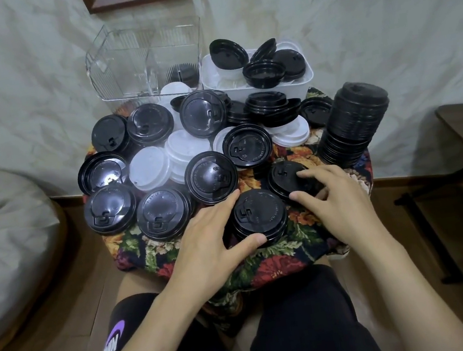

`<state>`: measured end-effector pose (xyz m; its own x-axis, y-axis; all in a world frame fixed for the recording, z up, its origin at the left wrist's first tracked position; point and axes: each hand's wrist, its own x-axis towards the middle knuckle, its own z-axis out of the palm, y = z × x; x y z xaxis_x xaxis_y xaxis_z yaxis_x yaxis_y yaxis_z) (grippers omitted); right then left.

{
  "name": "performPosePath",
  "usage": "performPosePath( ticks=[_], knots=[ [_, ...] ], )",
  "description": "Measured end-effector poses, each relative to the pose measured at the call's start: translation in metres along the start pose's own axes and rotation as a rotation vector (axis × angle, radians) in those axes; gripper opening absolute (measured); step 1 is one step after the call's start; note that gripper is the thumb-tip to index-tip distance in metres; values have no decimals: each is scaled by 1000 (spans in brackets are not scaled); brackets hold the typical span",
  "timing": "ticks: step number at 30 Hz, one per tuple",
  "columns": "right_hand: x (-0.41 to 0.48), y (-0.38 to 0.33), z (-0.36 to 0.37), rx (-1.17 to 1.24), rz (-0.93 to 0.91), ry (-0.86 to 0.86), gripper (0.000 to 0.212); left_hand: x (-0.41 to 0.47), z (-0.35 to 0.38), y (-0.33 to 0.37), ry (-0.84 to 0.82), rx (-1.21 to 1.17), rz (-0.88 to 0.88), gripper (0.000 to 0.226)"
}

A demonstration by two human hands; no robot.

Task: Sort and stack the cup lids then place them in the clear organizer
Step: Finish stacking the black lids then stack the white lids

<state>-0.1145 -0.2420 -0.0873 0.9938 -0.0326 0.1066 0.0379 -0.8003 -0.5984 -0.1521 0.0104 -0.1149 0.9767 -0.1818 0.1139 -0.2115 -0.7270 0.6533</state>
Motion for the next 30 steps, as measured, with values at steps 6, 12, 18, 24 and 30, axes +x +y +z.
performPosePath(
  ticks=[6, 12, 18, 24, 30],
  knots=[
    [-21, -11, -1, 241, 48, 177, 27, 0, 0, 0, -2, 6, 5, 94],
    [-40, -32, 4, 304, -19, 149, 29, 1, -1, 0, -6, 0, -8, 98],
    [-54, -40, 21, 231, -71, 44, 28, 1, -1, 1, -6, -25, -32, 101],
    [-48, -38, 10, 255, -152, -187, 33, 0, -4, 6, -12, -42, -45, 105],
    [-42, -40, 12, 151, -203, -166, 57, 0, -4, 4, -17, -60, -26, 99]
  ],
)
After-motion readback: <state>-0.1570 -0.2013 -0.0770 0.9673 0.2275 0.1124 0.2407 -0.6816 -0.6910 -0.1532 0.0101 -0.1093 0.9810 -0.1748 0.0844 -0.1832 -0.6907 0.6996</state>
